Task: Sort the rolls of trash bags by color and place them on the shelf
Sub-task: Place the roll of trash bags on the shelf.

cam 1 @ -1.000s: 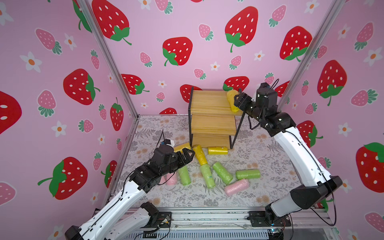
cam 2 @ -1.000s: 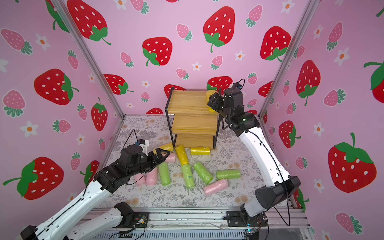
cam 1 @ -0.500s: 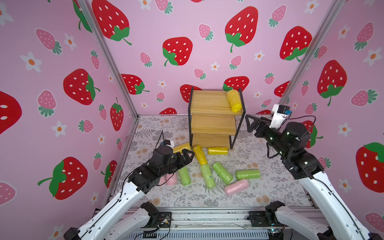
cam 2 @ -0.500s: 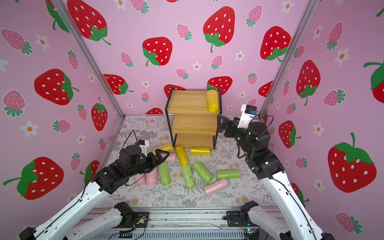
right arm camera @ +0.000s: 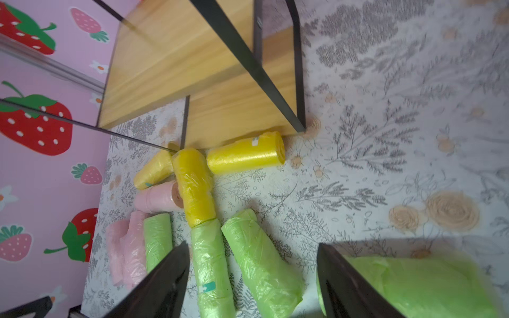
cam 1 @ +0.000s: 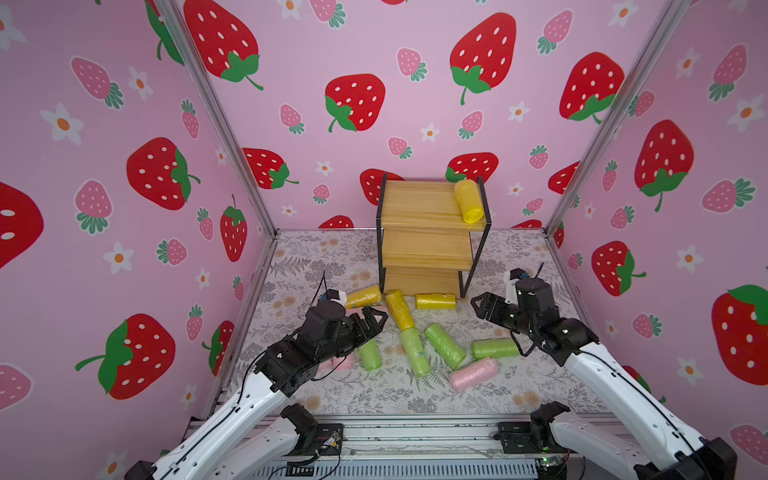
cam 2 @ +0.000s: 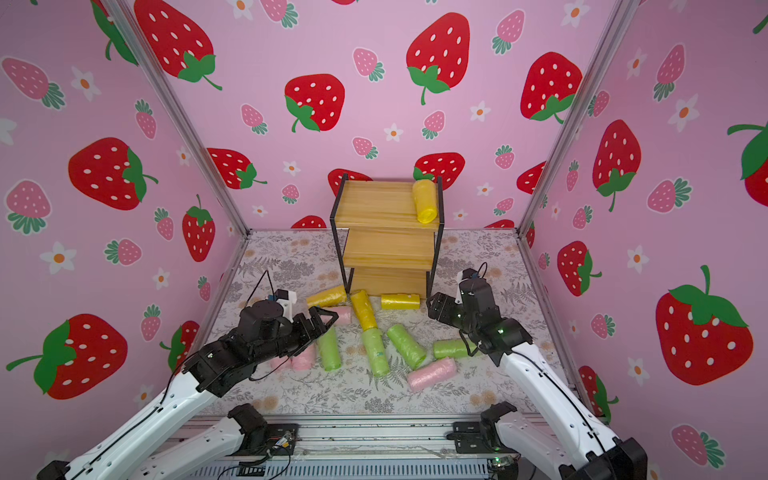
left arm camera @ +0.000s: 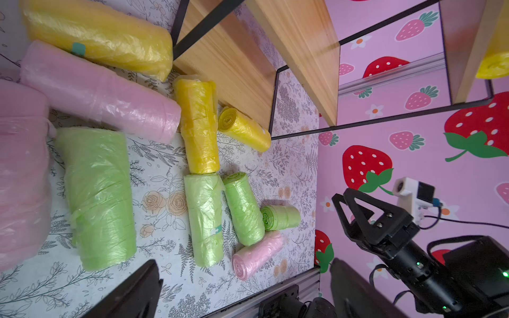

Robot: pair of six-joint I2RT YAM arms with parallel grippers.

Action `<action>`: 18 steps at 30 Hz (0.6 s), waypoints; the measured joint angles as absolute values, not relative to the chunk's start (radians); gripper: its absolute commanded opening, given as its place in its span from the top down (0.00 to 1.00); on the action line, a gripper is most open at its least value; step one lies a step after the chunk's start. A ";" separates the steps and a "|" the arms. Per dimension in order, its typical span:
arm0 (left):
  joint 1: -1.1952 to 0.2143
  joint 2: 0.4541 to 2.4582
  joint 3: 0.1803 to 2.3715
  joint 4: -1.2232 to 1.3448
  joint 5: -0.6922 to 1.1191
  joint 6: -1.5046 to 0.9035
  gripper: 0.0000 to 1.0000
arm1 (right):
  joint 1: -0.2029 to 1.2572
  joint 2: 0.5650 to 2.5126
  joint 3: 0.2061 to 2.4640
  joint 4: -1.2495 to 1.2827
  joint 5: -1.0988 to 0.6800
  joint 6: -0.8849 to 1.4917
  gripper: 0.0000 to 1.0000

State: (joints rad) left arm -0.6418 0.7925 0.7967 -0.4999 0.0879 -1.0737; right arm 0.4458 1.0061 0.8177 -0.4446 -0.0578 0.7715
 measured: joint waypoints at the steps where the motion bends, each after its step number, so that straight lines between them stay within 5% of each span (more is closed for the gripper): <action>1: -0.643 0.793 0.797 -0.502 0.086 -1.074 0.00 | 0.452 1.037 0.817 -0.451 -0.059 0.831 0.21; 9: -0.646 0.793 0.797 -0.514 0.086 -1.071 0.01 | 0.583 1.267 0.849 -0.395 -0.073 1.083 0.17; 18: -0.649 0.713 0.797 -0.573 0.047 -1.040 0.00 | 0.613 1.430 1.076 -0.371 -0.160 0.668 0.18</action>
